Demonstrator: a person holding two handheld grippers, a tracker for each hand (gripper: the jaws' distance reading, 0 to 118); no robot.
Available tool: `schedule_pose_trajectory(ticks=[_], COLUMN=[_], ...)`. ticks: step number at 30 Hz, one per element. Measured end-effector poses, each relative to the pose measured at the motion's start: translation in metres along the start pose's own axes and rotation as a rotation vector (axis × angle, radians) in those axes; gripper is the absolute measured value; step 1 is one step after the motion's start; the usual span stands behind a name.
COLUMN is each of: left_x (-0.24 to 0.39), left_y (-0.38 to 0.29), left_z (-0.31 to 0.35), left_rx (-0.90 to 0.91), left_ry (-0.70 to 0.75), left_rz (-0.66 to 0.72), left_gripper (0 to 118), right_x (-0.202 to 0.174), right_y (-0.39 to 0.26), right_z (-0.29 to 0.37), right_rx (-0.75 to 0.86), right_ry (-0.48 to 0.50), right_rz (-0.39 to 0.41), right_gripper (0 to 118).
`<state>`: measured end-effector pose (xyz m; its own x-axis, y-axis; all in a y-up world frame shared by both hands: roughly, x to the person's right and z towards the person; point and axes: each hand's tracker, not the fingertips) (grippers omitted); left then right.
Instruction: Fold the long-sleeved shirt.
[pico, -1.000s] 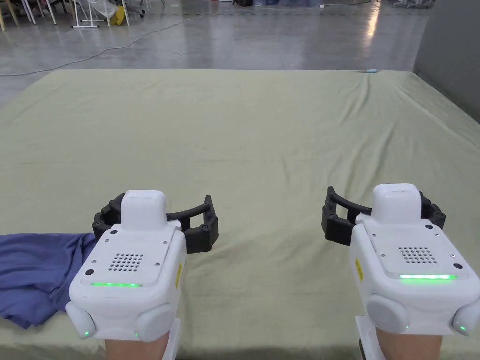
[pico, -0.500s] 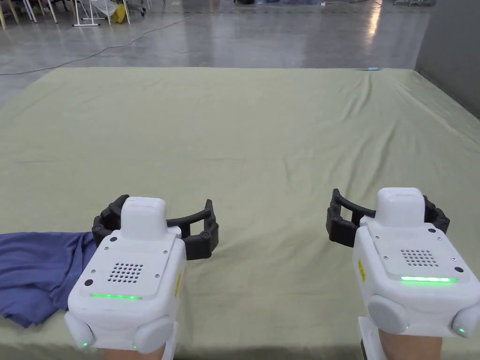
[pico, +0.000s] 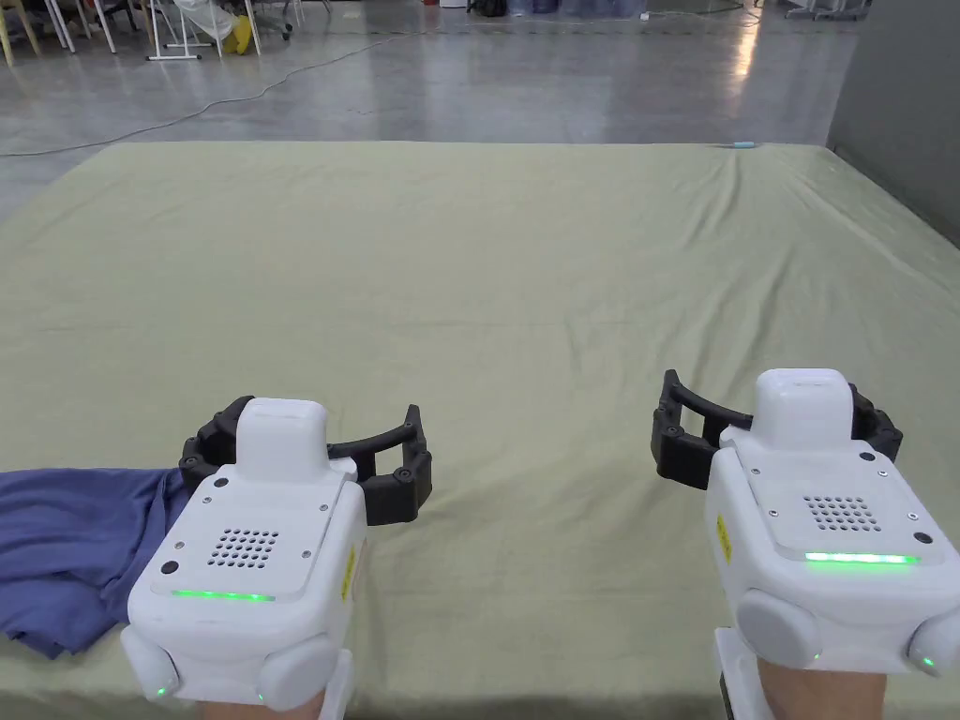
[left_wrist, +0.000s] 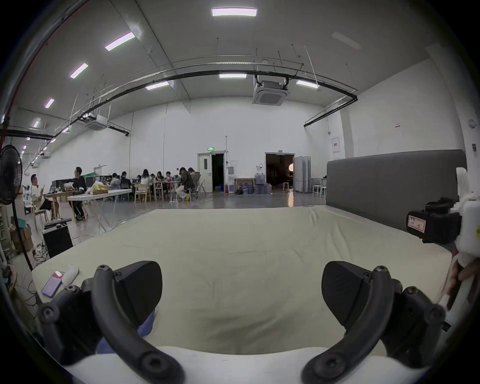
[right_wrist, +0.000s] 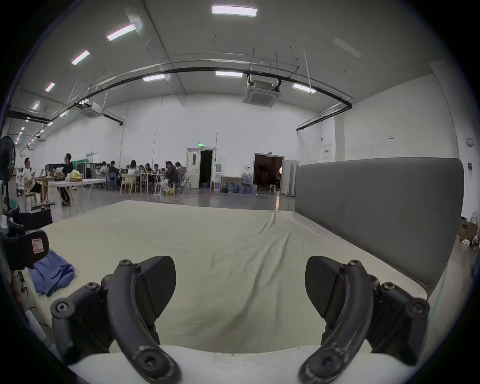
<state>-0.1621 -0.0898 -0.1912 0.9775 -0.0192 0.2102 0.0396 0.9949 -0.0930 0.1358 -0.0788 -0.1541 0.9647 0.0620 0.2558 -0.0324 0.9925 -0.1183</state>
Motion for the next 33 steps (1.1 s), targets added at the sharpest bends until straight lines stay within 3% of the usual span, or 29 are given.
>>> schedule_pose_trajectory(ticks=[33], left_x=[0.0083], left_y=[0.0035], left_z=[-0.005], left_rx=[0.003], left_ry=[-0.022], left_rz=[-0.014], left_gripper=[118], right_x=[0.0036], right_y=[0.0004], right_z=[-0.0046], right_rx=[-0.02], right_ry=[-0.031], right_rz=[0.007], right_gripper=[102])
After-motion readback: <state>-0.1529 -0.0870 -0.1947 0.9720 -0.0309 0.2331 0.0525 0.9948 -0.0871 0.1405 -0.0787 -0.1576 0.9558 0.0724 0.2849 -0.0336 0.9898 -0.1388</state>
